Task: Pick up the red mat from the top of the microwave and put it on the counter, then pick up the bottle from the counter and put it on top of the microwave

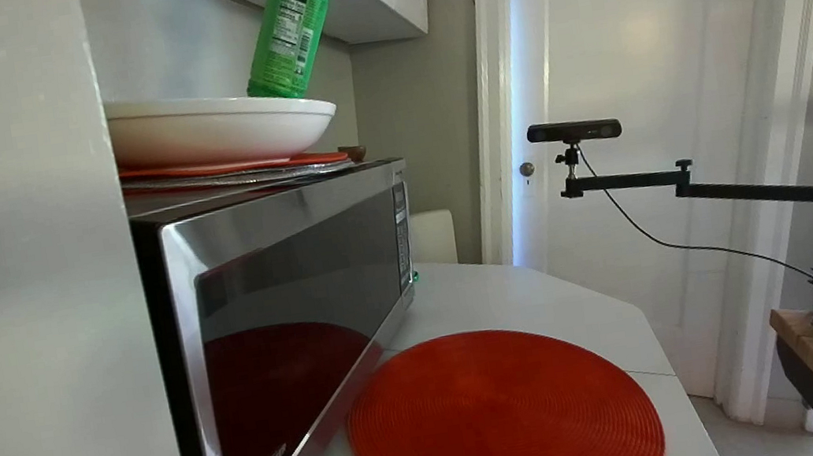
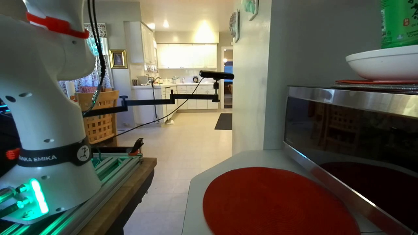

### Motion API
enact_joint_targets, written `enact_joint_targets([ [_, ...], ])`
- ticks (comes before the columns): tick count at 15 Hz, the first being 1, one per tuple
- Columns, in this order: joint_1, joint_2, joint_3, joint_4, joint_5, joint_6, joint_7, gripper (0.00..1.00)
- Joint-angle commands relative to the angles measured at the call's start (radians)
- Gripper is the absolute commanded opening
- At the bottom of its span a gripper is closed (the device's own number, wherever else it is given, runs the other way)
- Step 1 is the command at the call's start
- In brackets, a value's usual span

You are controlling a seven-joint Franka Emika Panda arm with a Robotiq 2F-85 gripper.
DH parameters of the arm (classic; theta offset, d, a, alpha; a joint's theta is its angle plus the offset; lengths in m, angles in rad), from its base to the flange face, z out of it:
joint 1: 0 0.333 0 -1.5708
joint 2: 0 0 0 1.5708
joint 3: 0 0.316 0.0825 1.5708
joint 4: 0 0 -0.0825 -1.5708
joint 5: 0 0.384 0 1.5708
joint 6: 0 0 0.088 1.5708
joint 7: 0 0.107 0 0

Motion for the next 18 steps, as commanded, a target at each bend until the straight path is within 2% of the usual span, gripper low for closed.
enact_joint_targets([
  [1,-0.006,0.088,-0.002,0.137,0.012,-0.074,0.044,0.09],
  [18,-0.006,0.252,-0.021,0.339,-0.005,-0.201,0.140,0.09],
])
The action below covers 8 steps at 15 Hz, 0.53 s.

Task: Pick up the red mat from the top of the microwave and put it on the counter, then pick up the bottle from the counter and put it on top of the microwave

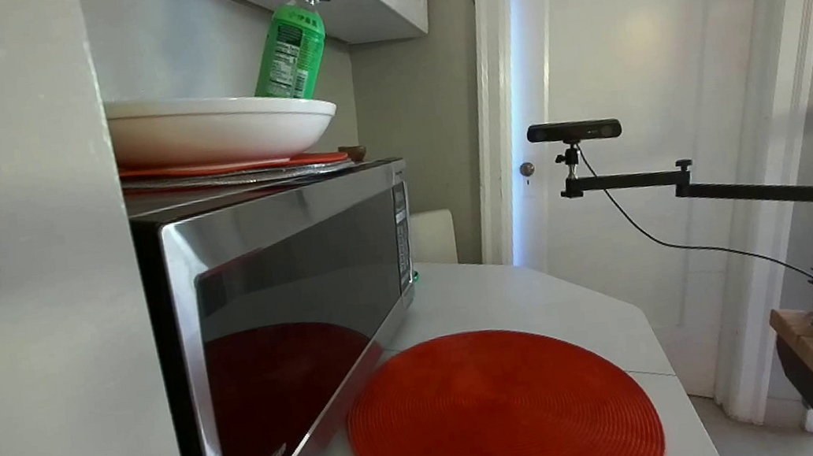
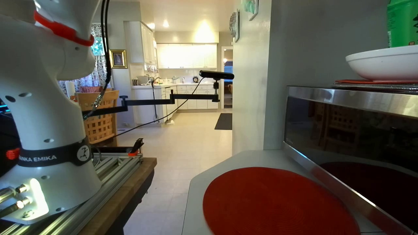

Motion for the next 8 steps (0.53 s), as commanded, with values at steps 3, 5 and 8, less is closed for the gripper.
enact_joint_targets([
  [3,-0.002,0.057,-0.013,0.103,-0.007,-0.053,0.035,0.09],
  [5,-0.002,0.062,-0.019,0.111,-0.009,-0.045,0.043,0.09],
  [8,0.000,0.069,-0.029,0.123,-0.011,-0.041,0.051,0.13],
])
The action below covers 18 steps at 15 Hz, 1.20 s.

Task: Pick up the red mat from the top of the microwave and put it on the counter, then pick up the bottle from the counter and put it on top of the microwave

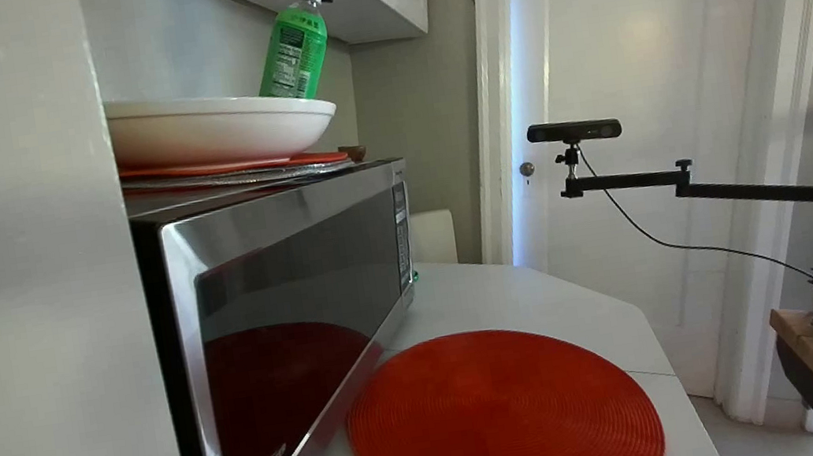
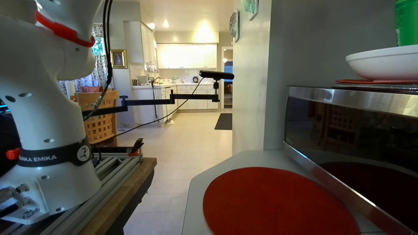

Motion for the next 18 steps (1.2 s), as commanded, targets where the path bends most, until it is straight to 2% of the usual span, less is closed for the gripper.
enact_joint_targets([
  [1,0.000,0.043,-0.010,0.077,-0.010,-0.023,0.029,0.15],
  [2,0.000,0.045,-0.012,0.079,-0.010,-0.025,0.032,0.14],
  [4,0.000,0.048,-0.015,0.082,-0.010,-0.024,0.037,0.21],
  [5,0.000,0.050,-0.017,0.084,-0.010,-0.024,0.037,0.31],
  [7,0.001,0.055,-0.018,0.091,-0.011,-0.023,0.040,0.32],
  [10,0.001,0.061,-0.020,0.100,-0.010,-0.023,0.044,0.27],
  [12,0.002,0.062,-0.021,0.101,-0.012,-0.022,0.045,0.28],
  [18,0.015,0.058,-0.021,0.081,-0.023,-0.018,0.031,0.09],
])
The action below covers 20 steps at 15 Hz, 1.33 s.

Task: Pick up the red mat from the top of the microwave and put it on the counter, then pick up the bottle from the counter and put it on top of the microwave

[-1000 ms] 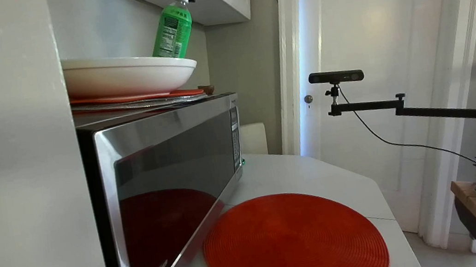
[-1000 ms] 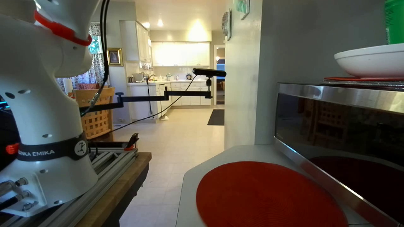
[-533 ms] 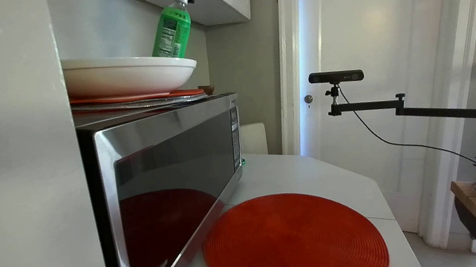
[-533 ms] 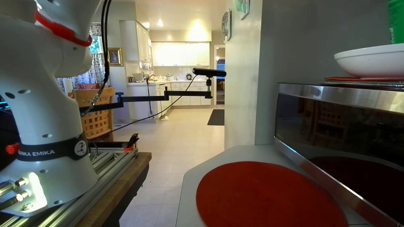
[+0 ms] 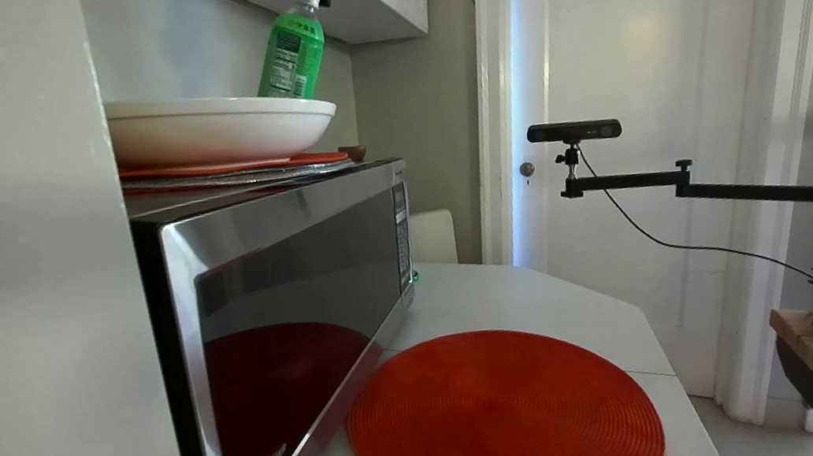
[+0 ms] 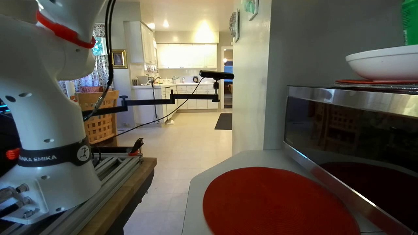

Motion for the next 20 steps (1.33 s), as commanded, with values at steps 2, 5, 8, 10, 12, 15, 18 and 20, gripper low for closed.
enact_joint_targets([
  [2,0.016,0.028,-0.009,0.037,-0.027,-0.020,0.002,0.59],
  [5,0.019,0.028,-0.006,0.028,-0.027,-0.025,-0.006,0.72],
  [8,0.024,0.026,-0.005,0.010,-0.030,-0.036,-0.012,0.94],
  [10,0.027,0.028,-0.005,0.004,-0.030,-0.052,-0.016,1.00],
  [12,0.028,0.027,-0.005,0.003,-0.029,-0.068,-0.018,1.00],
  [15,0.027,0.023,-0.005,0.006,-0.029,-0.083,-0.019,1.00],
  [18,0.027,-0.009,-0.004,-0.011,-0.030,-0.129,-0.030,1.00],
  [20,0.025,-0.049,0.000,-0.036,-0.030,-0.179,-0.066,1.00],
])
